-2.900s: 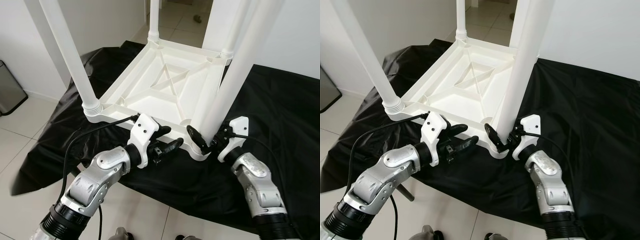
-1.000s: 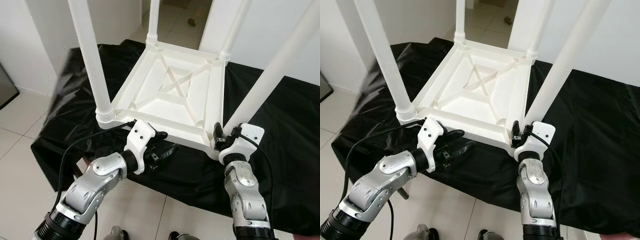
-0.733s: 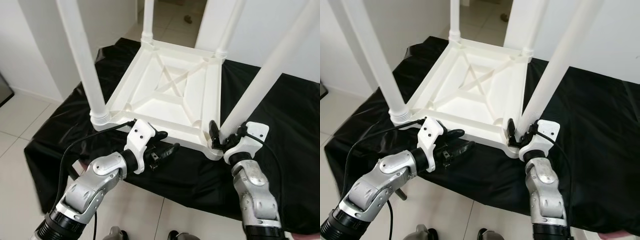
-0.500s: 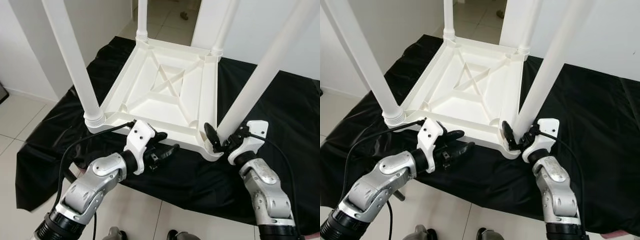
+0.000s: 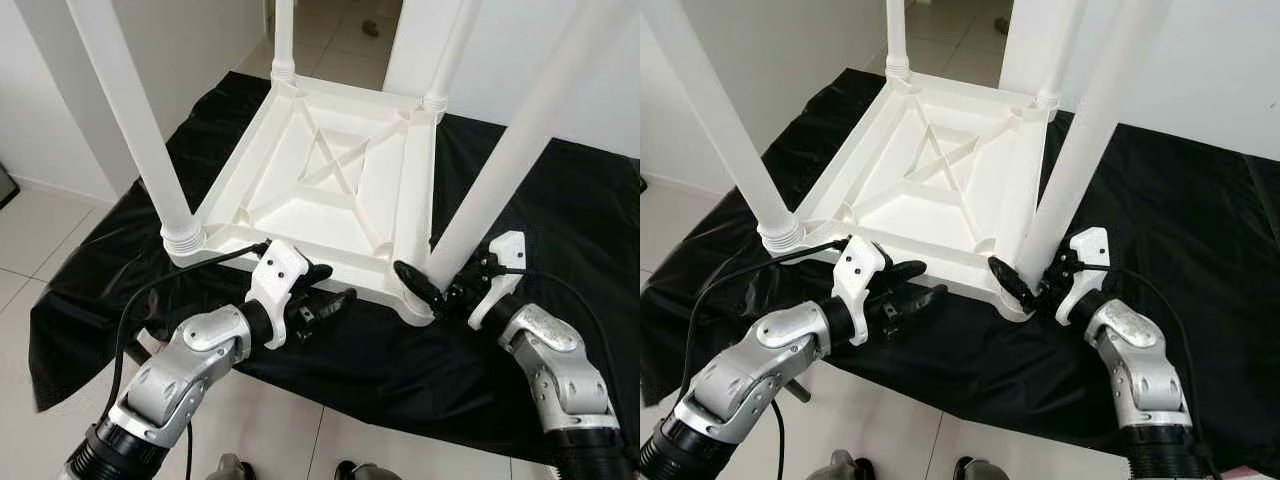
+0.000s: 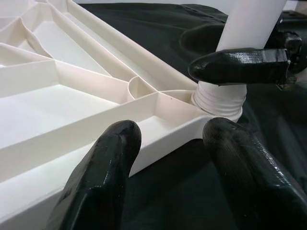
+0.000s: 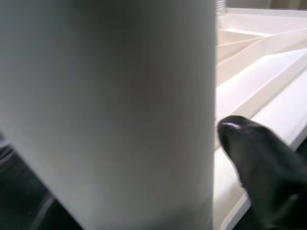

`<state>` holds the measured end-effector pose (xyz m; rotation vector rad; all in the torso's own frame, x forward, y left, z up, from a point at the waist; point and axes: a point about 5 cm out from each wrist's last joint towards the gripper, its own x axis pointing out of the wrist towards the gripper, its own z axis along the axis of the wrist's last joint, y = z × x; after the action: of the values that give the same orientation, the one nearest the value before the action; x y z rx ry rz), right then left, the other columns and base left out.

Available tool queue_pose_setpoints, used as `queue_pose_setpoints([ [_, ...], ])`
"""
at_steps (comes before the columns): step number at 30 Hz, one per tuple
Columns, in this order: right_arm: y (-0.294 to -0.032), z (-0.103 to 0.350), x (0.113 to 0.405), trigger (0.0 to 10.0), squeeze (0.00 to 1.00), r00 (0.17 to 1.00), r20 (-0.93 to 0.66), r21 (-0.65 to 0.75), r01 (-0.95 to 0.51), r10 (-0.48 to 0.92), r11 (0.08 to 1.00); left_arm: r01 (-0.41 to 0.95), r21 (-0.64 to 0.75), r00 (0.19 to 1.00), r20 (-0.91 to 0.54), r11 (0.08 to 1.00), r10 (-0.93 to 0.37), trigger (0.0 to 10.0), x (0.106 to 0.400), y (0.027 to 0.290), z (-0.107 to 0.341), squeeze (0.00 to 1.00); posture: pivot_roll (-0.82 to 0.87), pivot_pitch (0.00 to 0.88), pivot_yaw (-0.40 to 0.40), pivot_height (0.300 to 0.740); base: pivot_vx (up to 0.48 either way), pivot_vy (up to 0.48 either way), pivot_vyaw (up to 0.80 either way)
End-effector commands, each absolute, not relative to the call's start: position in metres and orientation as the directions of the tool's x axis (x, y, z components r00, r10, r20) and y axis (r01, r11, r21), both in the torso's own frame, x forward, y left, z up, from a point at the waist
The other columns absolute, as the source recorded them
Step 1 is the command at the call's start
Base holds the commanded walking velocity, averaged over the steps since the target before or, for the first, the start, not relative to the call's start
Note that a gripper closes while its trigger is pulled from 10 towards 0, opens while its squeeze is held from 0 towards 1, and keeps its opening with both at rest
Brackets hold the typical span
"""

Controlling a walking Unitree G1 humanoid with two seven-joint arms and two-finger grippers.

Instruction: Building children table

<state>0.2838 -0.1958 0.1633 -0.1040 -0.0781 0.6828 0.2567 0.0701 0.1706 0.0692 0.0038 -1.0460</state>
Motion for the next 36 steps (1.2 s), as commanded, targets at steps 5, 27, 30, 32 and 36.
queue_pose_setpoints([
  [5,-0.201,0.158,0.282,0.0,0.00,0.755,0.013,-0.100,-0.652,0.656,0.752,0.912,0.055,0.409,-0.046,0.406,-0.911,10.0,0.251,0.068,0.172,0.00,0.03,0.096,-0.006,0.740,0.000,0.000,0.00],
  [27,-0.188,0.150,0.280,10.0,0.00,0.912,0.049,-0.064,-0.405,0.408,0.912,0.919,0.041,0.395,-0.042,0.393,-0.918,10.0,0.248,0.063,0.169,0.00,0.01,0.100,-0.026,0.740,0.000,0.000,0.00],
  [30,-0.183,0.150,0.278,10.0,0.00,0.949,0.090,-0.044,-0.299,0.302,0.953,0.917,0.040,0.399,-0.041,0.397,-0.916,10.0,0.249,0.063,0.168,0.00,0.00,0.102,-0.029,0.740,0.000,0.000,0.00],
  [32,-0.181,0.150,0.278,10.0,0.00,0.974,0.110,-0.028,-0.194,0.196,0.981,0.917,0.037,0.400,-0.040,0.398,-0.916,10.0,0.249,0.062,0.168,0.00,0.00,0.102,-0.031,0.740,0.000,0.000,0.00],
  [36,-0.180,0.144,0.276,10.0,0.00,0.997,0.067,0.004,0.043,-0.043,0.999,0.917,0.034,0.400,-0.035,0.398,-0.916,10.0,0.248,0.061,0.168,0.00,0.01,0.104,-0.041,0.740,0.000,0.000,0.00],
])
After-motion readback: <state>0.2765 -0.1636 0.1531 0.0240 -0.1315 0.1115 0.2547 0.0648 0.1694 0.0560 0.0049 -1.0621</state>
